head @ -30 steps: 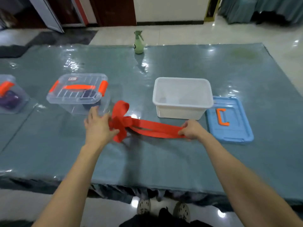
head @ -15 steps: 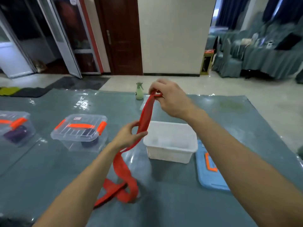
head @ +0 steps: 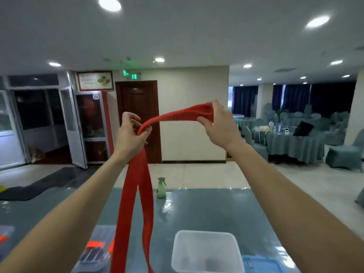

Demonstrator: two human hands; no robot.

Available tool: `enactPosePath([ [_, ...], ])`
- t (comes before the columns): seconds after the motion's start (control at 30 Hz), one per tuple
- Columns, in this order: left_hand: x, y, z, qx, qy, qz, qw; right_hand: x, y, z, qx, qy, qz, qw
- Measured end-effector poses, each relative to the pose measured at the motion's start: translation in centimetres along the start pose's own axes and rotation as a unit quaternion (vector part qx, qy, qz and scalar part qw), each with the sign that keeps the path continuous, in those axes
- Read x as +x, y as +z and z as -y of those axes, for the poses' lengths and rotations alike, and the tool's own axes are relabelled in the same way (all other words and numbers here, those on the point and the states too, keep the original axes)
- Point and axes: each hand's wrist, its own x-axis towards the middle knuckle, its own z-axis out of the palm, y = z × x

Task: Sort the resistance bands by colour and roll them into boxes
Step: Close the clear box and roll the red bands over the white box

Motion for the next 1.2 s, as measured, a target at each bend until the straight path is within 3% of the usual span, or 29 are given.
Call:
enactPosePath([
  [0.07, 1.3, -1.2, -0.3, 0.064, 0.051, -0.019, 0.996, 0.0, 0.1, 0.5, -0.021, -0.023, -0.007, 0.999],
  [0.17, 1.4, -1.9, 0.5, 0.163, 0.117, 0.031, 0.979, -0.7, 0.4, 0.8, -0.025, -0.038, -0.026, 0.999],
  [0.3, -0.5, -1.9, 1.8, 0.08, 0.042, 0.119, 0.989, -1.7, 1.1, 1.7, -0.044, -0.059, -0.019, 0.997],
  [0.37, -1.7, -1.3, 2.6, 0.008, -0.003, 0.126, 0.992, -2.0, 1.6, 2.4, -0.036, -0.055, -0.008, 0.998],
  [0.43, -3.2, -0.6, 3.7, 0.051, -0.008, 0.191, 0.98, -2.5, 2.0, 2.8, -0.041, -0.033, 0.026, 0.998],
  [0.5, -5.1, 0.1, 5.0, 0.118, 0.005, 0.302, 0.946, -3.3, 1.9, 2.3, -0.051, -0.017, 0.053, 0.997],
  [0.57, -7.2, 0.6, 6.1, 0.082, -0.021, 0.338, 0.937, -4.8, 1.7, 1.5, -0.049, -0.024, 0.067, 0.996],
  [0.67, -10.8, 1.7, 7.2, -0.023, -0.037, 0.3, 0.953, -8.2, 2.1, -0.1, -0.012, -0.03, 0.057, 0.998],
  [0.73, -14.0, 2.9, 7.8, -0.101, -0.06, 0.283, 0.952, -11.5, 2.6, -1.3, 0.068, 0.013, 0.036, 0.997],
  [0.87, -22.3, 5.9, 9.3, -0.163, -0.121, 0.223, 0.953, -21.4, 4.7, -3.4, 0.253, 0.201, -0.002, 0.946],
  [0.97, -28.8, 7.5, 10.9, -0.159, -0.157, 0.21, 0.952, -29.2, 5.8, -4.5, 0.343, 0.339, 0.0, 0.876],
  [1.1, -33.2, 7.6, 12.7, -0.09, -0.181, 0.277, 0.94, -33.5, 4.9, -7.4, 0.442, 0.475, 0.027, 0.76],
  [1.2, -33.8, 7.1, 13.7, -0.043, -0.165, 0.343, 0.924, -33.9, 4.6, -8.2, 0.383, 0.505, 0.039, 0.773],
])
